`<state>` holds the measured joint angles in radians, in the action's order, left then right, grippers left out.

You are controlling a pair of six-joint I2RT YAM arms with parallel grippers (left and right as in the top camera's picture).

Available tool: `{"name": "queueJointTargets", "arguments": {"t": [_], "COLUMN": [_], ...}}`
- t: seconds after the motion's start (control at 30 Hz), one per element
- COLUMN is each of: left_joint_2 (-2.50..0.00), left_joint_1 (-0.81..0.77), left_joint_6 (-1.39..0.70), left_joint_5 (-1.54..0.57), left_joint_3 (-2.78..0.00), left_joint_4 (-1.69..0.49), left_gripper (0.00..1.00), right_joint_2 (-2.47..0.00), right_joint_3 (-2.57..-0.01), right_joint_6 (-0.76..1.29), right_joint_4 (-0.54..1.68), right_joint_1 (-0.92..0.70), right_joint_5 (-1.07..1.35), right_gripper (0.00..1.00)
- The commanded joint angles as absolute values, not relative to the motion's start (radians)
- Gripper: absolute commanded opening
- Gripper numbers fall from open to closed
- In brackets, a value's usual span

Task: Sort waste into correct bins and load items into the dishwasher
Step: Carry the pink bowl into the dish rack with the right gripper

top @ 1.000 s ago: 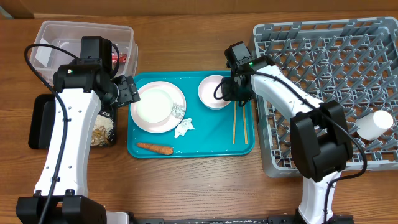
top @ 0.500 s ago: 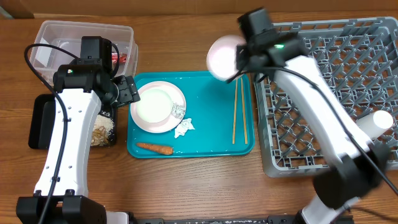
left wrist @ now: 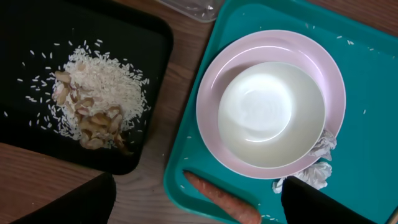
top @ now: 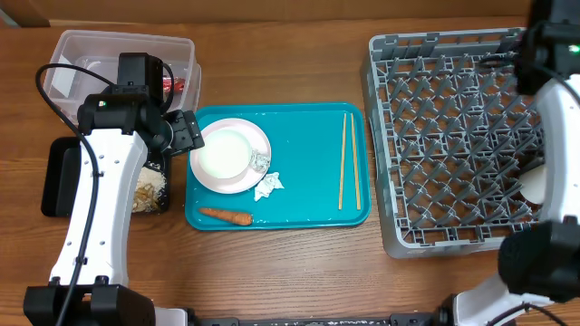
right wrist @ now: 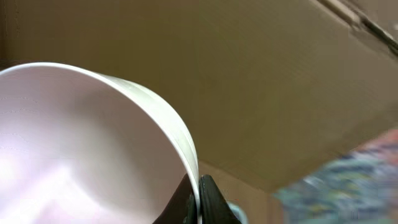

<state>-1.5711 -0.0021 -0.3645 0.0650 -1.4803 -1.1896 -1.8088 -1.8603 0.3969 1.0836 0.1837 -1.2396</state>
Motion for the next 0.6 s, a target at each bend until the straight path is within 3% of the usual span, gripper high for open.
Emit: {"name": "queueJointTargets", "arguments": {"t": [0.0,0.57], "left_joint_2": [-1.565,-1.565], "left_joint_1": [-0.001,-0.001], "left_joint_6": [-0.374,-0.375], "left_joint_5": [0.075,0.058], "left_joint_3": [-1.497,-1.497], "left_joint_4": [-1.19,-1.186], "left_gripper": [0.87,0.87], "right_joint_2": [-1.875,-2.165], "right_joint_3": [-1.856,-1.85], "right_joint_6": [0.424,0.604], "right_joint_4": [1.064,1.139], "right_joint_1": [0.262,0.316], "right_joint_5": [-1.296,-1.246], "right_gripper": [0.04,0.04]}}
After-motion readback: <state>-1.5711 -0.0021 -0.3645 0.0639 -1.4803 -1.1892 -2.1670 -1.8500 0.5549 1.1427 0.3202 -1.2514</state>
